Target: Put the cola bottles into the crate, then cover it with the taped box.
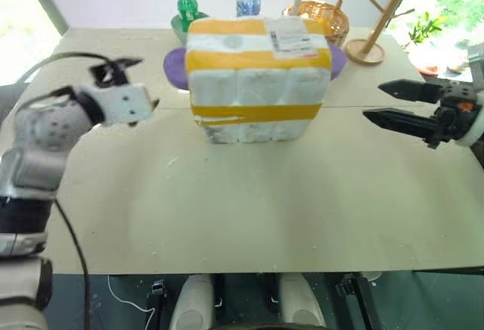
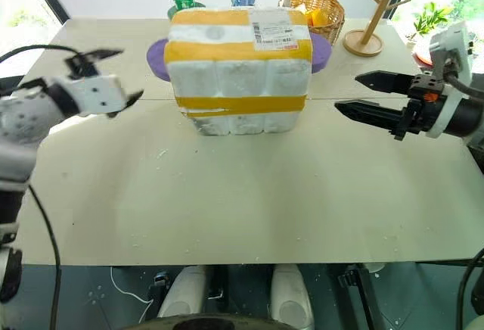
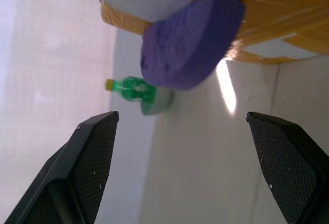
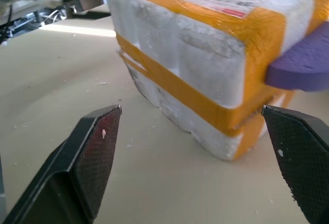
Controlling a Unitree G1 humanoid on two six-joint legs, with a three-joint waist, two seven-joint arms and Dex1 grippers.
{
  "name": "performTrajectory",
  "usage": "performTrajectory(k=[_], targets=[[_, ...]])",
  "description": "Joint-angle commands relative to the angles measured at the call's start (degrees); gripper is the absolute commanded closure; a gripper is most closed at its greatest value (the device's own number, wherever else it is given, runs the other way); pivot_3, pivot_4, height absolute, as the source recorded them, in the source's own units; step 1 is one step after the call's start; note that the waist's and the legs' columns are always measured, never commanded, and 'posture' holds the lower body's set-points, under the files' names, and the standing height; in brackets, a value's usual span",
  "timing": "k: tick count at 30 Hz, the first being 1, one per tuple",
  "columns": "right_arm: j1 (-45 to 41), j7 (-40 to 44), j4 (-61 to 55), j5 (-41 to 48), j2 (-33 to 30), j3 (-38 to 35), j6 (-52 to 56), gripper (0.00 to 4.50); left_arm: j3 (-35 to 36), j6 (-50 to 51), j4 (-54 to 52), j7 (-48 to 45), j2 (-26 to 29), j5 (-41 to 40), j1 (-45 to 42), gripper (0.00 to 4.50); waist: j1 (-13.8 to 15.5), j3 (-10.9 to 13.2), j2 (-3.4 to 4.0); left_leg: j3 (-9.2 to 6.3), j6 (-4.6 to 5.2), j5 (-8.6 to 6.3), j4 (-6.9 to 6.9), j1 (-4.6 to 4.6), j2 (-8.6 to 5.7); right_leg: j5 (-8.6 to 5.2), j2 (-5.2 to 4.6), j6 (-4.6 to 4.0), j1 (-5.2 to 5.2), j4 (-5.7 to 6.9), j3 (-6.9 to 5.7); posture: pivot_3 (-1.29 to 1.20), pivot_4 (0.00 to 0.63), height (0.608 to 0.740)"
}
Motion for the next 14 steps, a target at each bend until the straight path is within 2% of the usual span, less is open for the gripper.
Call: performTrajectory(k=[1, 4, 6, 8, 11, 14], targets=[[-2.73, 3.38, 3.90, -3.07, -2.03, 1.10, -4.21, 0.00, 9.36, 10.17, -4.01, -9.27, 3.90, -15.58, 0.81, 0.31, -0.03, 0.00, -0.02, -0.03, 0.01, 0.00, 0.03, 0.00, -0.01, 0.00, 0.00, 0.00, 0.04, 0.00, -0.02, 0.00, 0.150, 0.740], [-6.70, 5.43, 8.32, -5.41, -2.19, 4.02, -6.17, 0.00, 12.26, 23.31, -1.87, -12.02, 6.51, -23.11, -1.15, 0.31, -0.25, 0.00, -0.02, -0.02, 0.11, -0.06, 0.09, 0.06, -0.04, 0.00, -0.01, 0.00, 0.14, -0.03, -0.01, 0.00, 0.150, 0.740], [-10.53, 8.03, 10.75, -6.66, -1.92, 6.96, -7.24, 0.00, 14.71, 35.42, 0.84, -18.48, 9.99, -32.73, -4.16, 0.31, -0.37, 0.00, -0.02, -0.01, 0.16, -0.09, 0.09, 0.15, -0.05, 0.00, 0.00, 0.01, 0.19, -0.01, 0.00, 0.00, 0.150, 0.740], [-13.07, 10.39, 11.98, -7.36, -1.64, 9.07, -7.79, 0.00, 15.56, 44.99, 4.40, -23.45, 13.63, -38.89, -7.66, 0.31, -0.47, 0.02, -0.02, -0.02, 0.09, -0.06, 0.06, 0.14, -0.03, -0.01, 0.04, 0.01, 0.15, 0.00, -0.01, 0.00, 0.150, 0.740], [-14.64, 12.80, 12.28, -7.86, -1.18, 10.71, -8.14, 0.00, 12.89, 49.89, 6.81, -30.63, 19.31, -41.06, -9.53, 0.31, -0.58, 0.01, -0.01, -0.01, 0.02, -0.02, -0.05, 0.12, -0.01, -0.03, 0.10, 0.01, 0.08, -0.02, 0.00, 0.00, 0.150, 0.740], [-15.30, 13.32, 12.45, -8.29, -0.65, 11.21, -8.15, 0.00, 11.69, 50.37, 7.29, -32.98, 21.38, -41.12, -10.04, 0.31, -0.46, 0.02, 0.00, 0.08, 0.00, -0.01, -0.14, 0.13, -0.03, -0.05, 0.09, 0.03, 0.07, -0.08, 0.02, 0.00, 0.150, 0.740]])
